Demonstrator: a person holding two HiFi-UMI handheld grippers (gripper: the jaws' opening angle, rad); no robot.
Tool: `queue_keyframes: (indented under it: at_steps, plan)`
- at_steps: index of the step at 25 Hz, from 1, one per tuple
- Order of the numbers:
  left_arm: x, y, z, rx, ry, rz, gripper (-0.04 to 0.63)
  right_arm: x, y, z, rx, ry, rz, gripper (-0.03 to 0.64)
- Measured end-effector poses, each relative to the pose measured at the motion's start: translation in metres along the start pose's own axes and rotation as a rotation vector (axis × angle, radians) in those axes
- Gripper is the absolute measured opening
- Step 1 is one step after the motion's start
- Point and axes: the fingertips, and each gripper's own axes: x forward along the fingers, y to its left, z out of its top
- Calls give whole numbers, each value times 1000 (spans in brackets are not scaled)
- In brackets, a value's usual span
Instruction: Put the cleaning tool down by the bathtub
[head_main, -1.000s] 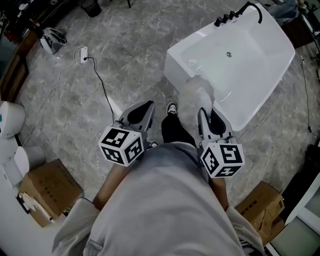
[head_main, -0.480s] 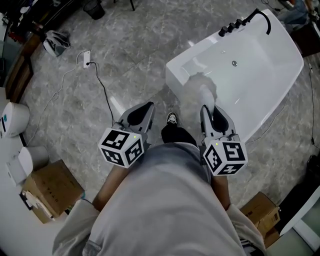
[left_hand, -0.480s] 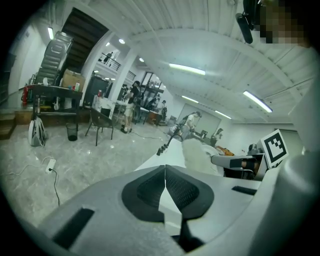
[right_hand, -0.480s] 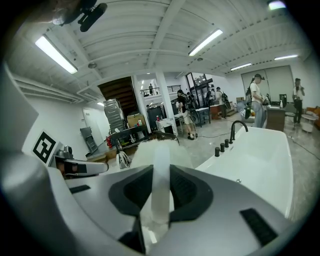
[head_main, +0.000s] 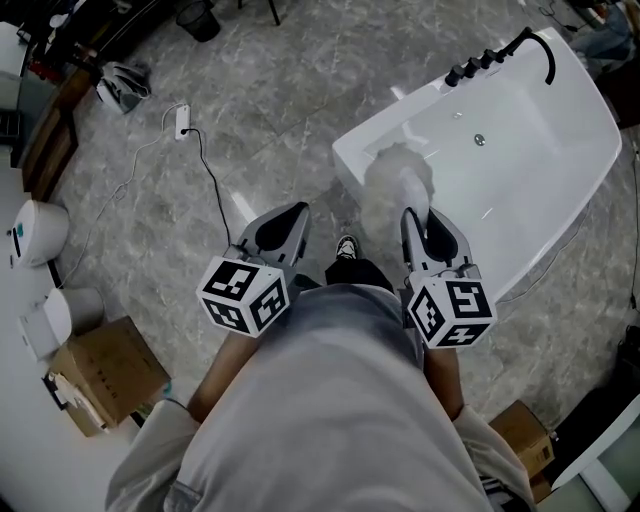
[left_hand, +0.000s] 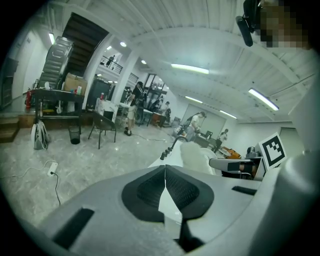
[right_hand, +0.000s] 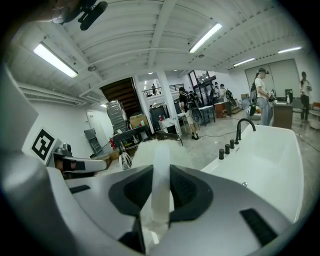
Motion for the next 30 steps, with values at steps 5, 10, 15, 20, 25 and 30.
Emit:
queue_keyframes:
  at_steps: [5, 10, 15, 20, 25, 30]
  plan:
    - [10, -3, 4, 3, 3, 12, 9, 10, -12, -1, 9, 11, 13, 83]
    - [17, -3, 10, 2, -6, 20, 9, 19, -16, -2, 6, 18, 25, 83]
    - [21, -1, 9, -3, -2, 30, 9, 27, -20, -5, -3, 39, 27, 83]
    - [29, 2, 9, -14, 2, 33, 9, 37, -26, -7, -14, 58, 29, 83]
    - [37, 6, 12, -32, 7, 30, 9, 50, -29, -4, -22, 67, 38, 83]
    - [44, 13, 14, -42, 19, 38, 9, 69, -29, -6, -31, 89, 62, 83]
